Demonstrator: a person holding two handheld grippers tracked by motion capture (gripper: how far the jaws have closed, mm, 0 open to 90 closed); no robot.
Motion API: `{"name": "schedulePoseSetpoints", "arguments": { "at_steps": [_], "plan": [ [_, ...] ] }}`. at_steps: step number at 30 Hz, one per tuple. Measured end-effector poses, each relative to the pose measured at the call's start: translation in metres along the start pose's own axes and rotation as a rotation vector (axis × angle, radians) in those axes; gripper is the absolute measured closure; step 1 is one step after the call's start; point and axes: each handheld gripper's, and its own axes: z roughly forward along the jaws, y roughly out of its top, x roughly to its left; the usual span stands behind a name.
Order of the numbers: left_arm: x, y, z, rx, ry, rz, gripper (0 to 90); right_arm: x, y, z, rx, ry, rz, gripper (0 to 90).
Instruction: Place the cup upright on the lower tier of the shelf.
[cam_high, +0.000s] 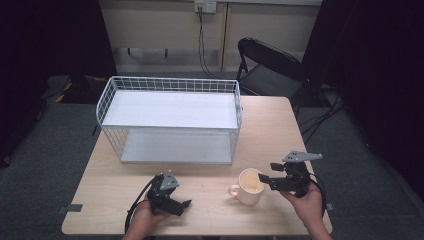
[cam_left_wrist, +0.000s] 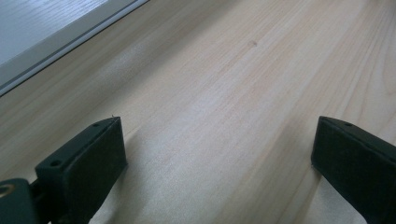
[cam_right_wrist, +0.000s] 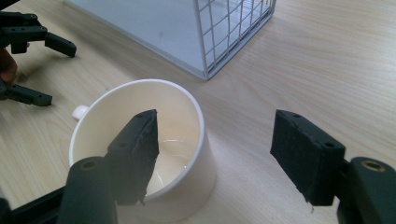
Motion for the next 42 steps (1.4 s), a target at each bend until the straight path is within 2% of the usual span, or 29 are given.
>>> {"name": "schedulePoseSetpoints", "arguments": {
  "at_steps": [6,23,42],
  "plan": [
    [0.000,0.000,0.000,0.001,0.000,0.001,2.5,0.004,0.000,0.005,0.006,0.011,-0.001,35.4],
    [0.000,0.000,0.000,0.000,0.000,0.000,2.5,0.008,-0.007,0.021,0.021,0.003,0.013,59.0],
    [0.000,0.000,0.000,0.000,0.000,0.000,2.6,0.011,-0.008,0.032,0.070,0.002,-0.020,77.4]
  ]
}}
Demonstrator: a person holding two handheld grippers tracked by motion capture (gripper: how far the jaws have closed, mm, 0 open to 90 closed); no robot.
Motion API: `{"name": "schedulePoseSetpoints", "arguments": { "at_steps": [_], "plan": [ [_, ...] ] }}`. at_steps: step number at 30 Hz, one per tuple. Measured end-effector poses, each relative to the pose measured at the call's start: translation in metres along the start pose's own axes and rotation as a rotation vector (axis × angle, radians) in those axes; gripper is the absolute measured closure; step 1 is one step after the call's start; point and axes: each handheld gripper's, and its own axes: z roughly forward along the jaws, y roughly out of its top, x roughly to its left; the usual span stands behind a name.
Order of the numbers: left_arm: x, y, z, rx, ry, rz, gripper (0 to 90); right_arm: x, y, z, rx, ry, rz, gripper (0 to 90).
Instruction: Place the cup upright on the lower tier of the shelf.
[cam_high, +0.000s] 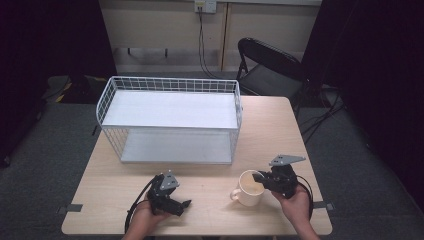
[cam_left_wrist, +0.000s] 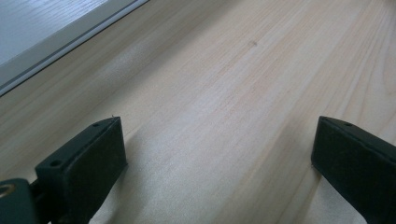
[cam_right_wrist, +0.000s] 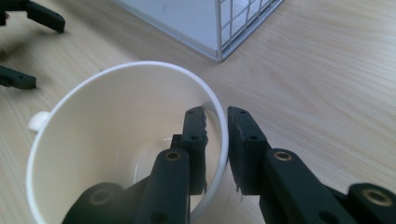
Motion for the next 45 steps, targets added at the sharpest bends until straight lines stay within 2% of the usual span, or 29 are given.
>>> {"name": "schedulePoseSetpoints", "arguments": {
  "at_steps": [4,5,7,8,11,20,28,45],
  "plan": [
    [0.000,0.000,0.000,0.000,0.000,0.000,2.5,0.003,0.002,0.000,0.013,-0.030,-0.039,80.1],
    [0.000,0.000,0.000,0.000,0.000,0.000,2.5,0.005,0.002,-0.001,0.021,-0.051,-0.066,81.4],
    [0.000,0.000,0.000,0.001,0.000,0.000,2.5,0.004,0.002,-0.002,0.022,-0.053,-0.069,81.7],
    [0.000,0.000,0.000,0.000,0.000,0.000,2.6,0.003,0.002,-0.002,0.019,-0.034,-0.059,81.7],
    [0.000,0.000,0.000,0.001,0.000,0.001,2.6,0.006,0.002,-0.002,0.010,-0.036,-0.077,81.8],
    [0.000,0.000,0.000,0.001,-0.001,0.000,2.5,0.013,0.010,-0.002,-0.025,0.003,-0.056,81.8],
    [0.000,0.000,0.000,0.001,0.000,0.001,2.5,0.021,0.021,0.005,-0.042,0.013,-0.056,81.8],
    [0.000,0.000,0.000,0.001,0.000,0.001,2.5,0.025,0.038,0.010,-0.076,0.010,-0.041,81.8]
  ]
}}
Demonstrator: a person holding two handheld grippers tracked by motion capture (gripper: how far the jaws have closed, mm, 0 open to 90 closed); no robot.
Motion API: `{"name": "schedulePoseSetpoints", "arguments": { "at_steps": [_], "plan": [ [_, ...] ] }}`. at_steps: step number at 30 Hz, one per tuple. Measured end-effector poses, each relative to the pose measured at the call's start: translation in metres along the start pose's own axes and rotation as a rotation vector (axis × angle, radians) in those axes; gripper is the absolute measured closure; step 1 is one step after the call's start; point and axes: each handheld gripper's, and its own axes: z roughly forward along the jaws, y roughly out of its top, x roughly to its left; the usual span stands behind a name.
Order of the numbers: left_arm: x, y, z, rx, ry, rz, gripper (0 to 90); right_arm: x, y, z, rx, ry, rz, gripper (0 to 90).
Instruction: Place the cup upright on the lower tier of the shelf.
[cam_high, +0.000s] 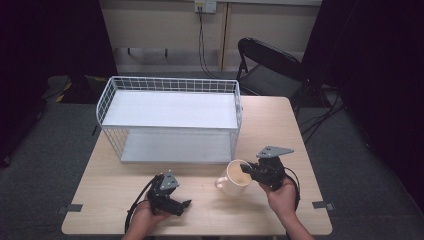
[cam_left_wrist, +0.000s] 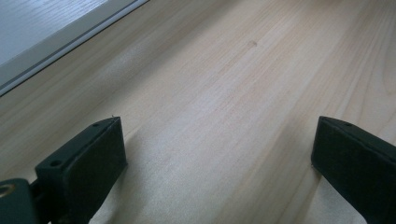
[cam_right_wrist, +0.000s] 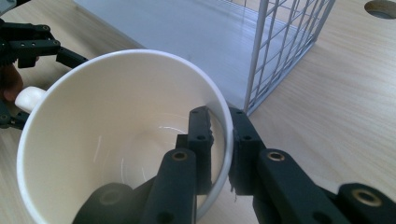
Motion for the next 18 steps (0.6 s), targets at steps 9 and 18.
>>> {"name": "schedulePoseSetpoints", "arguments": {
  "at_steps": [9,18],
  "plan": [
    [0.000,0.000,0.000,0.000,0.000,0.000,2.6,0.005,0.008,0.004,-0.037,-0.014,0.000,81.8],
    [0.000,0.000,0.000,0.000,0.000,0.000,2.6,0.013,0.016,0.014,-0.047,-0.015,0.002,81.8]
  ]
}}
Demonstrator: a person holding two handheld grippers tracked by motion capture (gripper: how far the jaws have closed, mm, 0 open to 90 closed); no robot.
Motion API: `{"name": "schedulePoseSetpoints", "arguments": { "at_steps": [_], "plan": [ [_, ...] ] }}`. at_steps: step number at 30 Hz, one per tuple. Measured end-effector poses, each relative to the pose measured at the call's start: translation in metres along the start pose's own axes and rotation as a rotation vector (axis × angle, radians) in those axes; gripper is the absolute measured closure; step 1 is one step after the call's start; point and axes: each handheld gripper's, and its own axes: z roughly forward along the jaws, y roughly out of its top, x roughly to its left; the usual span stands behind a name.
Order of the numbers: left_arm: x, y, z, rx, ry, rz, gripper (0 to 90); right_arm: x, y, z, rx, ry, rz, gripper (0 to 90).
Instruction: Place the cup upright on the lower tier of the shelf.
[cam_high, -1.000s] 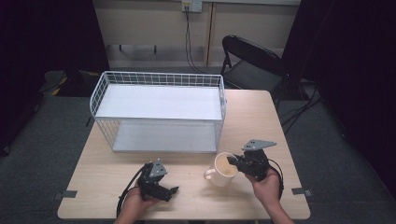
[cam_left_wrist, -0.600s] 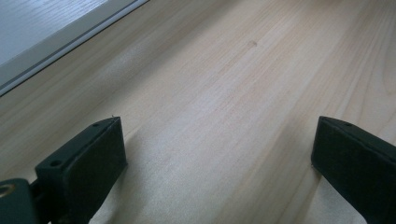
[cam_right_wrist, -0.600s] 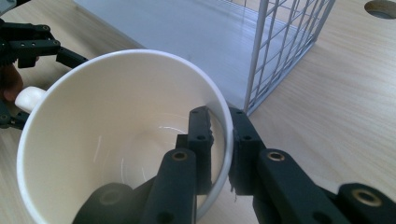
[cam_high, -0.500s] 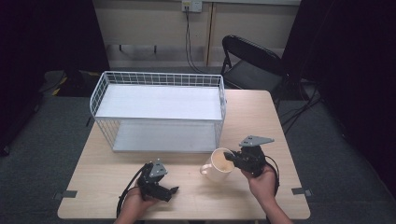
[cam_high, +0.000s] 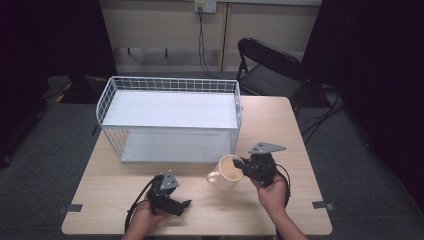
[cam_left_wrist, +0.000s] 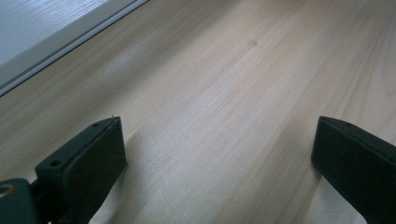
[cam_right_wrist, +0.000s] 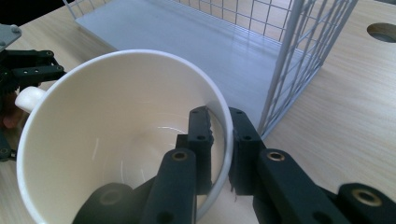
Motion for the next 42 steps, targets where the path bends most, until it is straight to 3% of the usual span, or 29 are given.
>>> {"name": "schedulePoseSetpoints", "arguments": {
  "at_steps": [8,18,42],
  "plan": [
    [0.000,0.000,0.000,0.000,0.000,-0.001,2.5,0.010,0.005,0.010,-0.009,-0.023,-0.032,81.8],
    [0.000,0.000,0.000,0.000,0.000,0.000,2.5,0.017,0.011,0.024,-0.015,-0.027,-0.011,81.8],
    [0.000,0.000,0.000,0.000,0.000,0.000,2.6,0.034,0.025,0.047,-0.047,-0.081,-0.017,81.8]
  ]
}}
